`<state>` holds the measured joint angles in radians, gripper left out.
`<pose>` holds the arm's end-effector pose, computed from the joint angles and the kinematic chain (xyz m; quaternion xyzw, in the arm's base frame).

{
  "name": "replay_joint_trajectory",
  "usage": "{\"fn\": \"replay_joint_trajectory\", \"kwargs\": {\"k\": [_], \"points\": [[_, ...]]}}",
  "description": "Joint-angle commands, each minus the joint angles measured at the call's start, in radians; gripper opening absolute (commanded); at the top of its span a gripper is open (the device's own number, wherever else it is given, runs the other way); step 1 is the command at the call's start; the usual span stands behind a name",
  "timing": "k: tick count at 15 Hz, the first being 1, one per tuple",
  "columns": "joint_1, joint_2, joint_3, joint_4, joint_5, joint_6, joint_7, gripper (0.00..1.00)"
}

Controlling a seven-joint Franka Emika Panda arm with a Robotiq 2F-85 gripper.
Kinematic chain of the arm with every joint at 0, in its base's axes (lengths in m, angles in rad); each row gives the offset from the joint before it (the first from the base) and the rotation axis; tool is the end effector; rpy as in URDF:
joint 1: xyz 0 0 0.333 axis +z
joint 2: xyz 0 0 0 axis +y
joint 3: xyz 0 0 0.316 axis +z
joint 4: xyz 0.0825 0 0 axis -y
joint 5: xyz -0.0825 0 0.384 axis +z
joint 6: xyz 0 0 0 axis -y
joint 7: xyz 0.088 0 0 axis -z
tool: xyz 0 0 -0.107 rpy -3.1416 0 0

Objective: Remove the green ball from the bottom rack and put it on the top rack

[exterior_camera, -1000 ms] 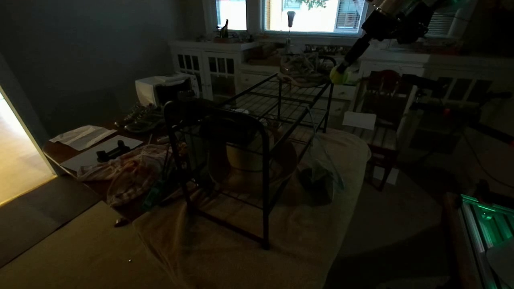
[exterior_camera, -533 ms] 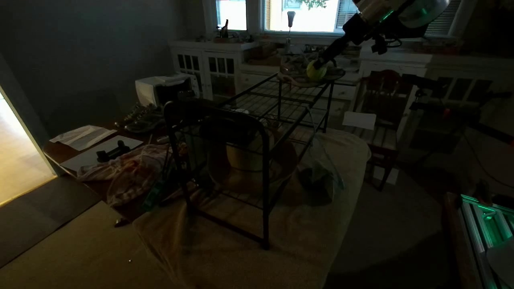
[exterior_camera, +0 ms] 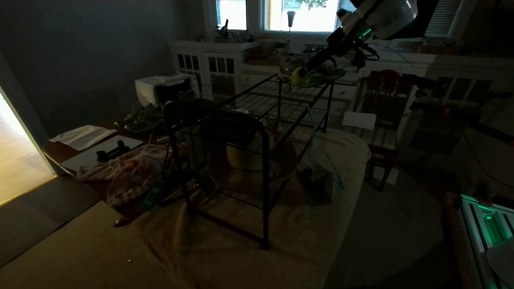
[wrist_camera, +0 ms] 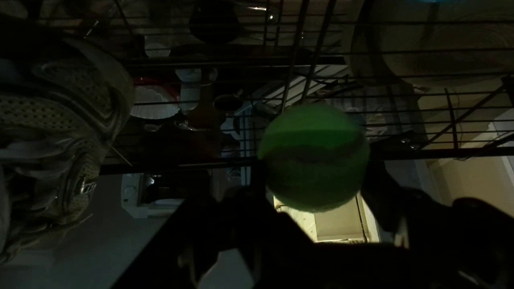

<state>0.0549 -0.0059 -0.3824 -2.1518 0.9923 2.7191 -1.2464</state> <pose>0.5306 -0.2127 0.4535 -0.9162 -0.0498 -0.3952 0.0438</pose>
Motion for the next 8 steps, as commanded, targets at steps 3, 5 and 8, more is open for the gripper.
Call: {"fn": "replay_joint_trajectory", "kwargs": {"k": [3, 5, 8], "points": [[-0.014, 0.121, 0.001, 0.079, 0.14, -0.031, -0.142, 0.36], [-0.016, 0.143, 0.003, 0.086, 0.156, -0.039, -0.167, 0.36], [-0.02, 0.161, 0.005, 0.087, 0.168, -0.056, -0.202, 0.36]]}}
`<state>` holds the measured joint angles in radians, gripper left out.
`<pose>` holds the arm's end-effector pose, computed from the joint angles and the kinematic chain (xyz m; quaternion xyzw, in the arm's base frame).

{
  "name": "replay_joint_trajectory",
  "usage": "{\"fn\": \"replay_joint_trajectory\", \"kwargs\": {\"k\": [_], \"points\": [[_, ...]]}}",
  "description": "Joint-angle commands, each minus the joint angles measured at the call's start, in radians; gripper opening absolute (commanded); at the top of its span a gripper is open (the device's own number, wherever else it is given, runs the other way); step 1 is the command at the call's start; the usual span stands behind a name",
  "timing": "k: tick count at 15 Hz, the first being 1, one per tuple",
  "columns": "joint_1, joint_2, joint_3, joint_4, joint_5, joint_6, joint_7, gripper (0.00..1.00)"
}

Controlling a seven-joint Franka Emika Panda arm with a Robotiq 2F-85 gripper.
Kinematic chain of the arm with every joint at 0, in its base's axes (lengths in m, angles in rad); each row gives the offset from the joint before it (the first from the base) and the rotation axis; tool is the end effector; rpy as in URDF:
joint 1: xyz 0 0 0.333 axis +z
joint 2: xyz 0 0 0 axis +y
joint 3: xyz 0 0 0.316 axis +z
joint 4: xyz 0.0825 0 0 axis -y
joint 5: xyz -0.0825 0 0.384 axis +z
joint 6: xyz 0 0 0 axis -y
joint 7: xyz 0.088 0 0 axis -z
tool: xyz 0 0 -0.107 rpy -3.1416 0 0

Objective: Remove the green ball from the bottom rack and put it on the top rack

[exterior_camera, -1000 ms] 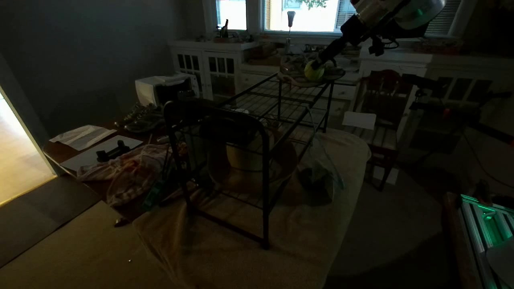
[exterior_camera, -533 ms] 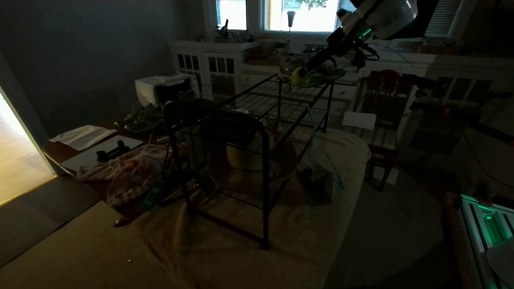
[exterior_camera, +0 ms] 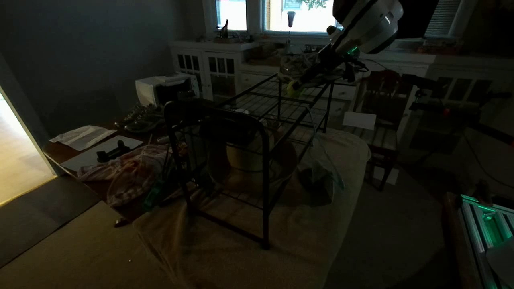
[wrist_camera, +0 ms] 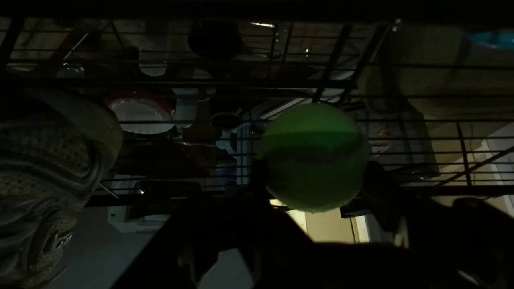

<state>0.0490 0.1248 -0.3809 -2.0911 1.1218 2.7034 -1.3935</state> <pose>0.5525 -0.2177 0.4091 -0.9201 -0.0700 -0.3830 0.0422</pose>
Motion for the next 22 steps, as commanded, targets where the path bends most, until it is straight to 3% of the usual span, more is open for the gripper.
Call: {"fn": "replay_joint_trajectory", "kwargs": {"k": [1, 12, 13, 14, 16, 18, 22], "points": [[-0.014, 0.035, 0.004, 0.027, 0.042, -0.04, -0.063, 0.36], [-0.019, 0.045, 0.003, 0.034, 0.03, -0.074, -0.123, 0.36], [-0.019, 0.045, 0.003, 0.035, 0.028, -0.077, -0.124, 0.42], [-0.019, 0.043, 0.001, 0.032, 0.013, -0.092, -0.119, 0.86], [-0.021, 0.035, 0.003, 0.03, 0.024, -0.106, -0.141, 0.86], [-0.02, 0.023, 0.003, 0.02, 0.018, -0.128, -0.142, 0.99], [-0.006, 0.0, 0.007, -0.001, 0.02, -0.077, -0.128, 1.0]]}}
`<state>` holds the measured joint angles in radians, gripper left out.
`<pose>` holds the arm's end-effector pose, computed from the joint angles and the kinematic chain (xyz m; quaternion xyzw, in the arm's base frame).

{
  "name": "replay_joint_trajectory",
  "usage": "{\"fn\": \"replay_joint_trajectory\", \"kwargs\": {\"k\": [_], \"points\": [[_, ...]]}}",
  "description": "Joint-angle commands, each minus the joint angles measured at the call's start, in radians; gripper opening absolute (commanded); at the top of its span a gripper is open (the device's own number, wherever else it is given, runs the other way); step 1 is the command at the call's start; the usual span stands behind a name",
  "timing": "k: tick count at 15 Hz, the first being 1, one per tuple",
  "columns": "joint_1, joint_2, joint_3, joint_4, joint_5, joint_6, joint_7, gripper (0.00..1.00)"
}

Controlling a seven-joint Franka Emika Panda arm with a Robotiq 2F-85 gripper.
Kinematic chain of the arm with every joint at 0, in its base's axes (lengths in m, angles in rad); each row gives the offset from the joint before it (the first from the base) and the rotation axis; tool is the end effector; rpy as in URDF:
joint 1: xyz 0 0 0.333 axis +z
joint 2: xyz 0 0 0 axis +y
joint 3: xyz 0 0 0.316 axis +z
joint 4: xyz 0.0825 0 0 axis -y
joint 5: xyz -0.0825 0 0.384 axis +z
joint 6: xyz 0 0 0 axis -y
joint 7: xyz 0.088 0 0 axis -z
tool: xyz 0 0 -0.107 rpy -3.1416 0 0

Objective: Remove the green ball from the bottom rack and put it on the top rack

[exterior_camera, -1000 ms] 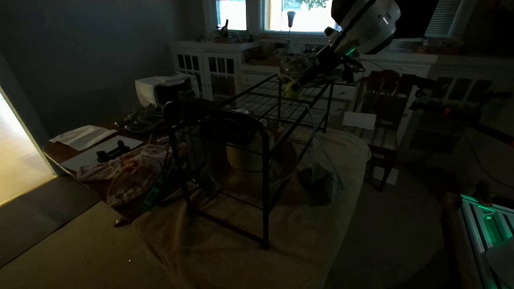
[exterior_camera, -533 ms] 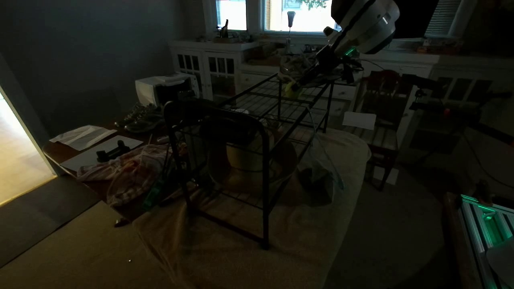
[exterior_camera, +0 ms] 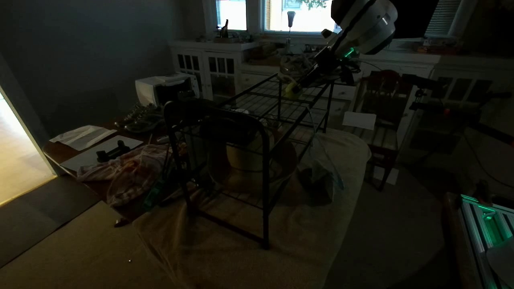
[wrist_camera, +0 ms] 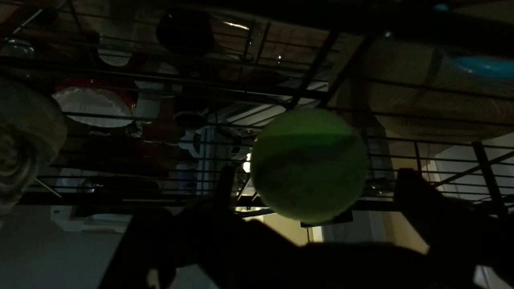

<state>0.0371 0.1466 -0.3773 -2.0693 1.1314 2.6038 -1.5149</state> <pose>0.5597 -0.2119 0.4003 -0.9138 -0.1389 -0.3766 0.0612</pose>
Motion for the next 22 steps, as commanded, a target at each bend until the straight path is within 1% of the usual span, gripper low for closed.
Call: {"fn": "replay_joint_trajectory", "kwargs": {"k": [1, 4, 7, 11, 14, 15, 18, 19, 20, 21, 22], "points": [[0.009, -0.032, 0.006, -0.028, 0.02, 0.043, -0.012, 1.0], [0.018, -0.067, 0.014, -0.049, 0.035, 0.12, -0.012, 1.0], [0.032, -0.117, 0.016, -0.102, -0.016, 0.191, 0.058, 1.0], [0.041, -0.212, 0.015, -0.231, -0.21, 0.258, 0.26, 1.0], [0.022, -0.308, 0.03, -0.33, -0.369, 0.292, 0.437, 1.0], [-0.061, -0.341, 0.104, -0.366, -0.454, 0.288, 0.513, 1.0], [-0.135, -0.445, 0.139, -0.447, -0.686, 0.198, 0.72, 1.0], [-0.182, -0.484, 0.172, -0.465, -0.769, 0.15, 0.801, 1.0], [-0.183, -0.523, 0.161, -0.478, -0.839, 0.106, 0.87, 1.0], [-0.202, -0.564, 0.168, -0.483, -0.899, 0.04, 0.93, 1.0], [-0.205, -0.606, 0.164, -0.48, -0.937, -0.038, 0.973, 1.0]]}}
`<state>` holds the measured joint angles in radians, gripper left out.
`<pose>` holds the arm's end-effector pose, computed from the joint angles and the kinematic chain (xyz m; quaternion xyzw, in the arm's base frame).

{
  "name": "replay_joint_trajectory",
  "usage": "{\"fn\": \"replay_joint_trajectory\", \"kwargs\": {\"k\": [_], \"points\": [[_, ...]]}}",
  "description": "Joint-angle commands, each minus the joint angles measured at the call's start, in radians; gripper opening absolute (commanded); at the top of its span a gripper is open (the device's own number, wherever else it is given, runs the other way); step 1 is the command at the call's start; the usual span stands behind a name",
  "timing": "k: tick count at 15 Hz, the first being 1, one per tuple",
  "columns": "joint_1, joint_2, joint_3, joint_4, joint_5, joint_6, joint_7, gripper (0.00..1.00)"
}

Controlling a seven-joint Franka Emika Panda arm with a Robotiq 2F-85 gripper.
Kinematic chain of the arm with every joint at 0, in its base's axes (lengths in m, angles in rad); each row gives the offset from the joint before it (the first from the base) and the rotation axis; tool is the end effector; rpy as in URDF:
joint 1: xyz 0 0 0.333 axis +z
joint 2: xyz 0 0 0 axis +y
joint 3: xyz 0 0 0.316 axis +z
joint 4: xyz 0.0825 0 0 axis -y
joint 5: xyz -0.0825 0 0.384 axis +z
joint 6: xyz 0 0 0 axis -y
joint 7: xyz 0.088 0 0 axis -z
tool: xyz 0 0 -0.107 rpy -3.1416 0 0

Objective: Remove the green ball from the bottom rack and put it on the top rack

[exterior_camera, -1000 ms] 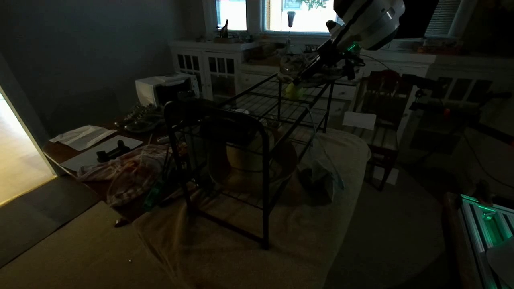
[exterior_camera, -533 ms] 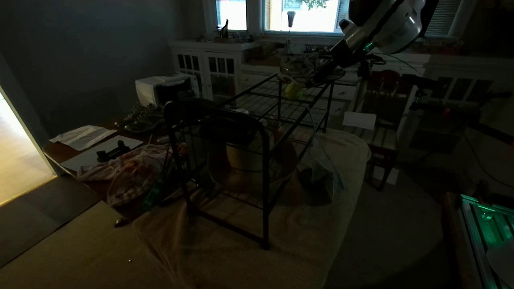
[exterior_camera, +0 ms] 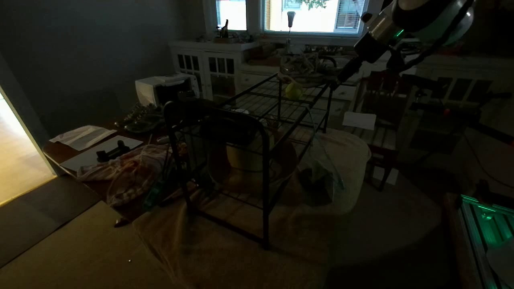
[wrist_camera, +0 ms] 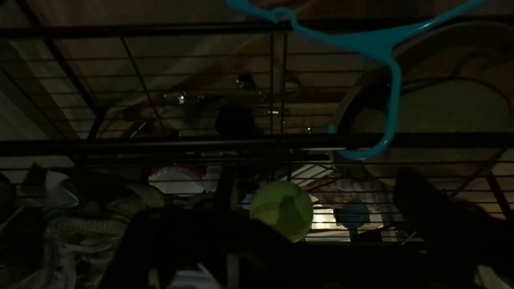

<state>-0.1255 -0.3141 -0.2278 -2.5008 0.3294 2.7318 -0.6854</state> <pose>0.4380 -0.1781 0.4523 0.9563 0.0268 0.2910 0.0080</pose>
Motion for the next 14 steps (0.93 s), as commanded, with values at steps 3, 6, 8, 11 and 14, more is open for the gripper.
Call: {"fn": "replay_joint_trajectory", "kwargs": {"k": [3, 6, 8, 11, 14], "points": [[-0.031, -0.245, -0.006, -0.021, -0.191, -0.37, 0.224, 1.0], [-0.02, -0.313, -0.021, 0.008, -0.201, -0.539, 0.252, 1.0], [-0.012, -0.332, -0.039, 0.036, -0.199, -0.64, 0.244, 1.0], [0.005, -0.332, -0.055, 0.033, -0.186, -0.616, 0.223, 1.0], [0.006, -0.33, -0.057, 0.034, -0.185, -0.615, 0.222, 1.0]]}}
